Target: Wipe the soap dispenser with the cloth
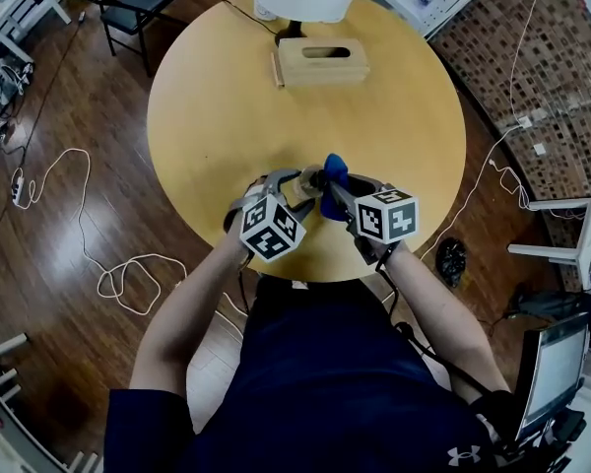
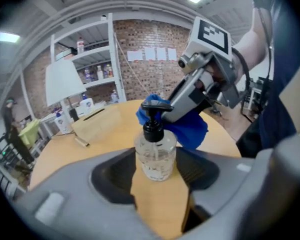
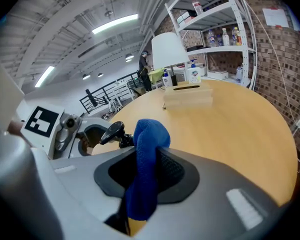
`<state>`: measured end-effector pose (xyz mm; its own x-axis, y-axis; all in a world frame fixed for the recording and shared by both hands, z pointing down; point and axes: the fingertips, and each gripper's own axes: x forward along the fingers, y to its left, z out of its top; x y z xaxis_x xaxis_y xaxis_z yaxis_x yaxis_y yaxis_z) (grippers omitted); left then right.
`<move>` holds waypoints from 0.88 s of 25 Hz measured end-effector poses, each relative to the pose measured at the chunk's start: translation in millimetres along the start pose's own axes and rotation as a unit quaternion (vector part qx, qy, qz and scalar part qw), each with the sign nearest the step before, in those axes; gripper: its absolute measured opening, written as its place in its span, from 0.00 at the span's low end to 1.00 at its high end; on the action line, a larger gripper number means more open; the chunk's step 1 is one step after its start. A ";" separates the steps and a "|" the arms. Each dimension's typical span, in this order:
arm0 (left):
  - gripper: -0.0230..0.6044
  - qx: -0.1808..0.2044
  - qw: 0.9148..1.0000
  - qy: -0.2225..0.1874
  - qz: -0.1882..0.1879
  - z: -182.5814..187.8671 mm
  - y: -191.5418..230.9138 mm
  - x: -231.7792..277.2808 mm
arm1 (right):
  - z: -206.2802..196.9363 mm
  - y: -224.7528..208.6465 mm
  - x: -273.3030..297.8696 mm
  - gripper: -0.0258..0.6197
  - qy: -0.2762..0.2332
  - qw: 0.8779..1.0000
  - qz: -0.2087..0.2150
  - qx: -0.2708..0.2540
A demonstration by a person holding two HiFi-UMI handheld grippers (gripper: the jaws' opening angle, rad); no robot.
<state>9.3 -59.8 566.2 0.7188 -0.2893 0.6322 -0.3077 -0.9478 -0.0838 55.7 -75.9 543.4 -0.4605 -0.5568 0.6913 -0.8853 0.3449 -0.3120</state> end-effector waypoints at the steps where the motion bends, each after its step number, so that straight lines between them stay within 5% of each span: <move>1: 0.44 -0.019 1.000 -0.001 0.022 -0.1 -1.2 0.3 | 1.8 -1.3 1.1 0.19 0.000 1.000 0.002 0.000; 5: 0.45 -0.052 0.997 -0.005 0.065 0.0 -3.2 1.1 | 0.8 -0.6 1.5 0.19 0.014 1.000 0.028 -0.001; 9: 0.59 -0.004 1.000 0.011 0.003 4.4 4.3 -0.2 | -13.4 9.4 -6.3 0.19 0.044 0.997 0.067 -0.009; 15: 0.50 0.050 0.995 0.058 -0.069 12.3 3.5 1.1 | -9.5 9.3 1.8 0.19 0.059 0.993 0.098 -0.033; 18: 0.44 0.031 0.997 0.071 -0.027 14.5 0.2 2.1 | 3.2 1.0 9.9 0.19 0.046 0.993 0.102 -0.026; 22: 0.43 -0.029 0.992 0.089 0.081 13.8 -1.4 5.6 | 19.6 -6.8 25.1 0.19 0.018 0.994 0.109 0.006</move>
<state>22.4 -61.9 559.2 0.5362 -0.4043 0.7409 -0.4499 -0.8796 -0.1545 48.9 -107.0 550.1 -0.6395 -0.4422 0.6289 -0.7652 0.4450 -0.4652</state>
